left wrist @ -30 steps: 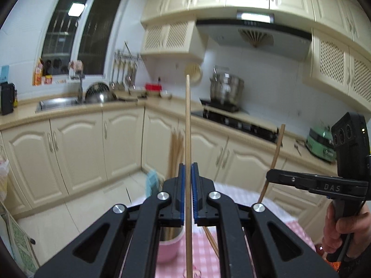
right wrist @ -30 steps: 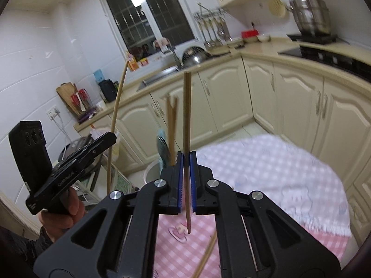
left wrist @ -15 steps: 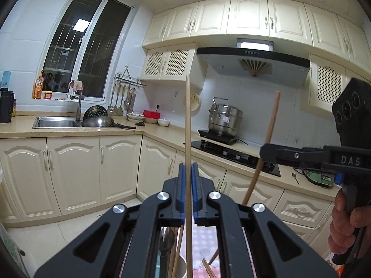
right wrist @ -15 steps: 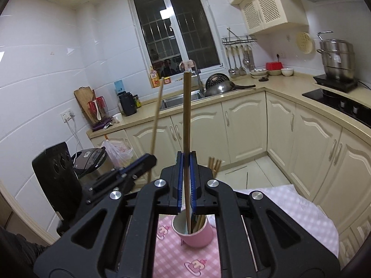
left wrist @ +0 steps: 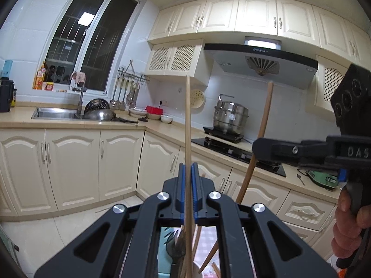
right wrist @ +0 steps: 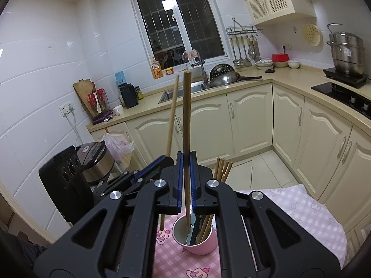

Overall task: Organize utensils
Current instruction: 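Lift both chopsticks upright and carry them over the pink cup, then drop the chopsticks into the pink cup by opening both tools, then move both open tools back down to the last two chopsticks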

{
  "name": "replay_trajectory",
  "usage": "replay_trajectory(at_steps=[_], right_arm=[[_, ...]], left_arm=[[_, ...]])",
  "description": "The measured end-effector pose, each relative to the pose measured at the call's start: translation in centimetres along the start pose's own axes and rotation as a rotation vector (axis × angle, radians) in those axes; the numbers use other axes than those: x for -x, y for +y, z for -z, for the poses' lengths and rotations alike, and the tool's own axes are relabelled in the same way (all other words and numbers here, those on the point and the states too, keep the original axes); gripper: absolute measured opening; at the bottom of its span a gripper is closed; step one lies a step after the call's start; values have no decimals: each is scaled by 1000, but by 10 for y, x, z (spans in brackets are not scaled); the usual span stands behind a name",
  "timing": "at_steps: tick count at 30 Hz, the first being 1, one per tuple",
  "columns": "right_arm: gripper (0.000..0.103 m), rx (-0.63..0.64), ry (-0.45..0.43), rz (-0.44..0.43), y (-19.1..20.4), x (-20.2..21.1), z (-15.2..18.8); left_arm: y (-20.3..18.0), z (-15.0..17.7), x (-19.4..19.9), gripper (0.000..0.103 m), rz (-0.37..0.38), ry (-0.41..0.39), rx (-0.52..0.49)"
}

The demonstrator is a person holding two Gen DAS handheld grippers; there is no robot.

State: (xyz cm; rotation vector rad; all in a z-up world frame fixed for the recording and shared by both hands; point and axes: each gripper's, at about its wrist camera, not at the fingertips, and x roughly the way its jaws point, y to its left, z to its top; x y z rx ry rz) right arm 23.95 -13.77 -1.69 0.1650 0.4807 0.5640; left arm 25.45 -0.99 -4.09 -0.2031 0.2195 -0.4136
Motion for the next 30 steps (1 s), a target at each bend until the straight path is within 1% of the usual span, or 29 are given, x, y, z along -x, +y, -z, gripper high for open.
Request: replay_trajectory(at_steps=[7,11,12,13,14,15,16,17,19,20,22,23,24,25,27,30], right_arm=[[6,-10,44,0,-4,-23,7],[6,-16,65,-1,-6,-31,12],[7,-24,73,-4,-9,-33,14],[9,-32,80,-9,-11,-33,15],[12,-49,91,-14,-15,-34,17],[39,-65,95,-14,-18,-34,19],[79,-82,92,-4,-22,-31,21],[86,-88,76,13,-24,-26,23],[86,-95,51,33,-29,-16,25],[86,-115,44,35,-34,-11,27],[96,-150,30,51,-42,-2,29],[97,-166,22,72,-47,4,31],[97,-176,17,89,-51,8,33],[97,-188,14,104,-55,13,35],[97,-214,16,133,-65,23,40],[97,-232,21,160,-72,32,48]], left_arm=[[13,26,-18,5,-7,52,20],[19,35,-21,6,-22,59,13],[21,37,-23,8,-21,75,12],[22,38,-24,19,-24,89,11],[22,39,-24,30,-30,99,10],[24,40,-21,49,-34,96,12],[25,40,-17,57,-36,84,14],[26,39,-12,60,-40,75,12],[26,37,-5,76,-49,77,6],[26,36,-1,78,-54,77,6],[25,33,8,81,-56,75,3],[23,32,11,83,-58,83,0],[21,30,15,88,-62,100,-5],[19,29,18,91,-61,110,-9],[15,27,27,92,-55,113,-18],[7,26,38,92,-69,119,-41]])
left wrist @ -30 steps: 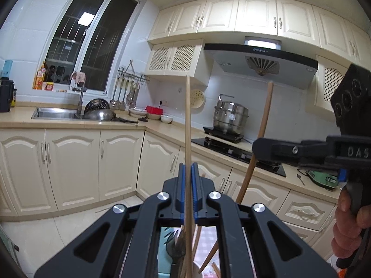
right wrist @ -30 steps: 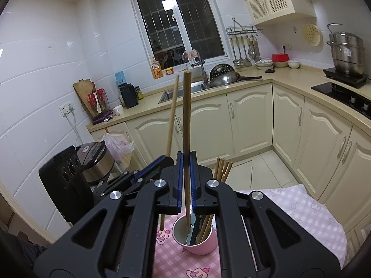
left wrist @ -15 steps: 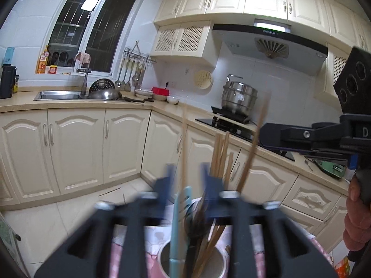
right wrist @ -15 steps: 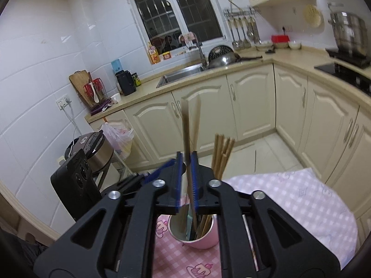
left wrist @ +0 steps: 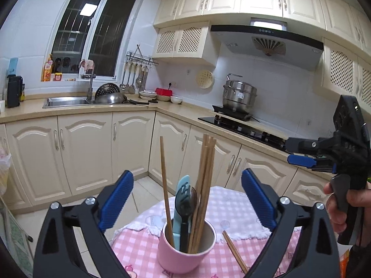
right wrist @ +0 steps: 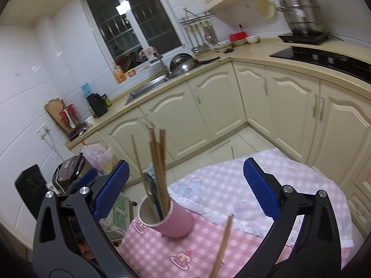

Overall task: Organize utensils
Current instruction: 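Move both open tools back down to the last two chopsticks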

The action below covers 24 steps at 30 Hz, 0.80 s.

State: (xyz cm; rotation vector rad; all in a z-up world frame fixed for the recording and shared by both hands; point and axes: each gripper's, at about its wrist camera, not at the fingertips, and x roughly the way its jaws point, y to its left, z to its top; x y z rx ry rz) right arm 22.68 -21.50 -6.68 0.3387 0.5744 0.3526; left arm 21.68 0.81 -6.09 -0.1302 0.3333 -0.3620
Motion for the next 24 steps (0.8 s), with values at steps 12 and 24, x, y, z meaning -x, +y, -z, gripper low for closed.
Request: replay_trajectory(at_steps=[12,24], right_arm=[[97,-55,66,93,-34,17,42],[97,-75,126,151,-52,25,82]], left_arm=[[-30,8,23,93,-19,75,-50],[-50,19,30,93,-17,116,-83]])
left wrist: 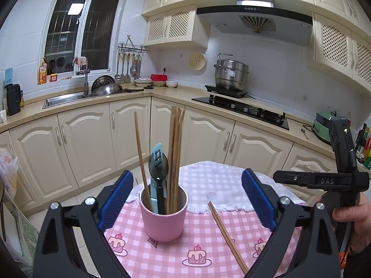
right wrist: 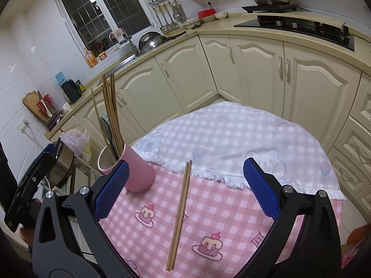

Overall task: Organize utensils
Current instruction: 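Move both open tools back down to the last two chopsticks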

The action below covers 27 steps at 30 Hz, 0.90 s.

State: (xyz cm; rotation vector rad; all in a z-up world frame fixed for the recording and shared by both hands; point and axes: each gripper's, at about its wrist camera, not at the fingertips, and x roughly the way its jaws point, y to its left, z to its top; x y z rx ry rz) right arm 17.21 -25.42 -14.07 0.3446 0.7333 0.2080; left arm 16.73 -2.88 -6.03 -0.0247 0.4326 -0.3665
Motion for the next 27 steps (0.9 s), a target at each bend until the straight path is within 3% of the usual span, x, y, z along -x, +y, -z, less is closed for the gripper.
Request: replay_trajectory(at_steps=[10,27], right_arm=[[97,33,60,34,-1,-9,26],[97,210,301,159,7,-74,91]], left_arm=[[-10,18,-4,93,-11,65,-18],[-9,63,-33,93,-47,230,2]])
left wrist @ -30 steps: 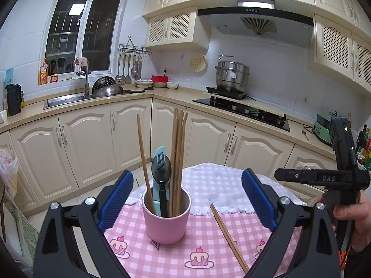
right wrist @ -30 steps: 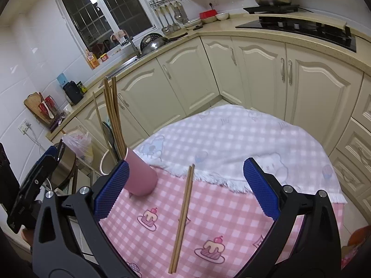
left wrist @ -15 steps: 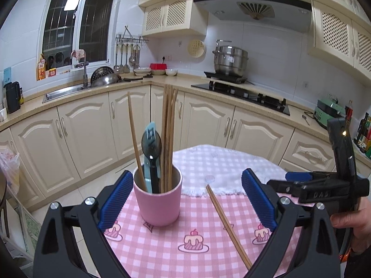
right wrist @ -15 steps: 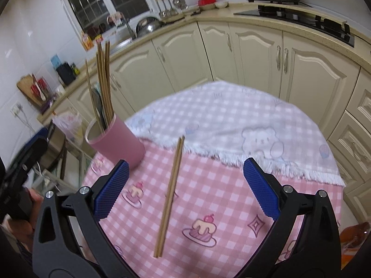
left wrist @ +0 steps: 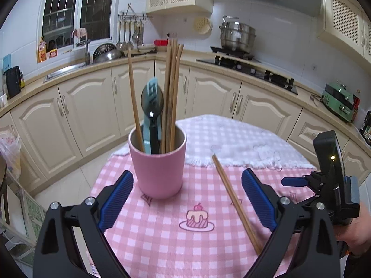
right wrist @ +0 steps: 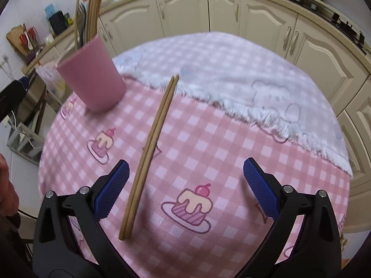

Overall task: Organize utensils
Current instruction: 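Move both open tools back down to the last two chopsticks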

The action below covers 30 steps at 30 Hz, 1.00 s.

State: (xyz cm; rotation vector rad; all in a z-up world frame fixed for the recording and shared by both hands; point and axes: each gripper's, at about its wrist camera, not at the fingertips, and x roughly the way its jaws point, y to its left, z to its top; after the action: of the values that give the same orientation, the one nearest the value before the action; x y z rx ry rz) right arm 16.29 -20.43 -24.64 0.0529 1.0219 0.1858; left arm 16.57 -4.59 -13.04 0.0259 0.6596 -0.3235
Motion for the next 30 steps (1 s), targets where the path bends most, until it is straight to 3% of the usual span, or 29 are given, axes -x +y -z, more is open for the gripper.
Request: replay_trajectory(at_steps=[8,21,30], right_arm=[[97,50,72,58,7,-25,7],[97,106,77,130,15,-32,0],[97,123,85,105,1,-32,-3]], left_arm=[[2,12,-15,93,-13,65,17],[-9,25,-39,93,-14,154,2],[-28,33,-65,93,-27,246,-25]])
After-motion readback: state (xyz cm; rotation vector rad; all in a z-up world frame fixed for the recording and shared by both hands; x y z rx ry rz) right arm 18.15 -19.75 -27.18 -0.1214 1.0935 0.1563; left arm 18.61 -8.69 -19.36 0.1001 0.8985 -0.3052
